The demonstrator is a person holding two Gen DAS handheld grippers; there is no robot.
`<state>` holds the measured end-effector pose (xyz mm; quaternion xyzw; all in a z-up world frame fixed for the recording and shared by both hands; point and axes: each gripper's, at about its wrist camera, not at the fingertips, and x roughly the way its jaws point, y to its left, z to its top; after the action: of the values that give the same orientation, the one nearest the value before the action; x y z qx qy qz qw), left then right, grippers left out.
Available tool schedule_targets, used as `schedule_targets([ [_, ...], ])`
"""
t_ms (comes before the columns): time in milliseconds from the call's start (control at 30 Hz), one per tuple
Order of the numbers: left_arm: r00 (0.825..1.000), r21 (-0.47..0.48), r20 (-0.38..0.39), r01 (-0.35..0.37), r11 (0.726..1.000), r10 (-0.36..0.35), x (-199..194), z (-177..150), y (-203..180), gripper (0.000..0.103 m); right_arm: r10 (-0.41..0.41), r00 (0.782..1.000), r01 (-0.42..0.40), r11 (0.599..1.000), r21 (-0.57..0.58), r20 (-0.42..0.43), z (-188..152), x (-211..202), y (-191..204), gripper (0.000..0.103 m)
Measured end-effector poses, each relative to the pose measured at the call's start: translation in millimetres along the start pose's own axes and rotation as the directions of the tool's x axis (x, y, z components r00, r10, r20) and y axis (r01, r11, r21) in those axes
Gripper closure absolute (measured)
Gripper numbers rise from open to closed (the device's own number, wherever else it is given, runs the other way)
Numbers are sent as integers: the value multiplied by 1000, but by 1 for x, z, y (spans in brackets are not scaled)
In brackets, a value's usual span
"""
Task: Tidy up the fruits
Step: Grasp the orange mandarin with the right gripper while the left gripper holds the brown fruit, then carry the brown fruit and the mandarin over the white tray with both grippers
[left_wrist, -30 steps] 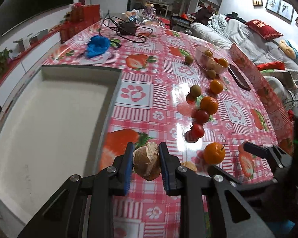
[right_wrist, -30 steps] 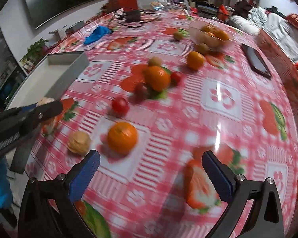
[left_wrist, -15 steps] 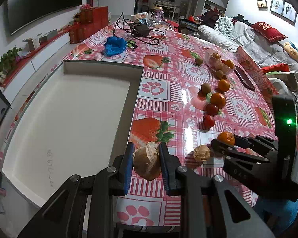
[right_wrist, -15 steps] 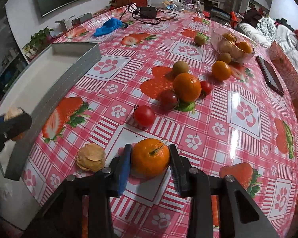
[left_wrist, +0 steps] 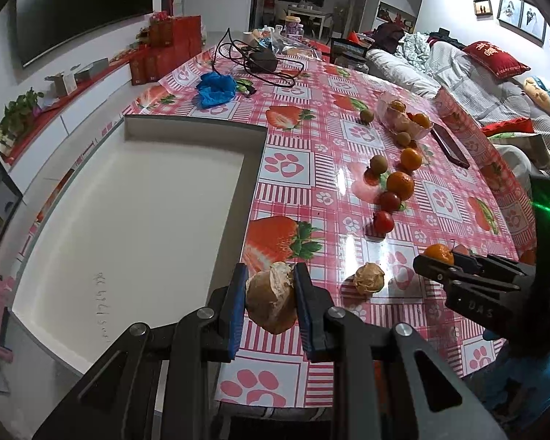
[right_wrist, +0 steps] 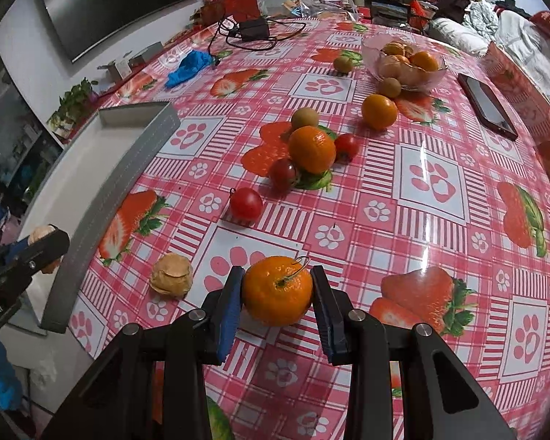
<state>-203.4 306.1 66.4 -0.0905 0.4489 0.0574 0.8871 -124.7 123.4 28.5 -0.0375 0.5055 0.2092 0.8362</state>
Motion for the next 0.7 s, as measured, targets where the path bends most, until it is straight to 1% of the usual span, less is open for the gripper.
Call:
schedule_targets([
  [233,1000,3,-7,-10,1000,10,-3,-2,0,75,12,1000,-12,1000,5,0,-3,-3,-1,65],
  [700,1000,-9,-14,-19,1000,18,-3,-1,6,75,48,999,-48,998,49,2,-1,-6,-11,65],
])
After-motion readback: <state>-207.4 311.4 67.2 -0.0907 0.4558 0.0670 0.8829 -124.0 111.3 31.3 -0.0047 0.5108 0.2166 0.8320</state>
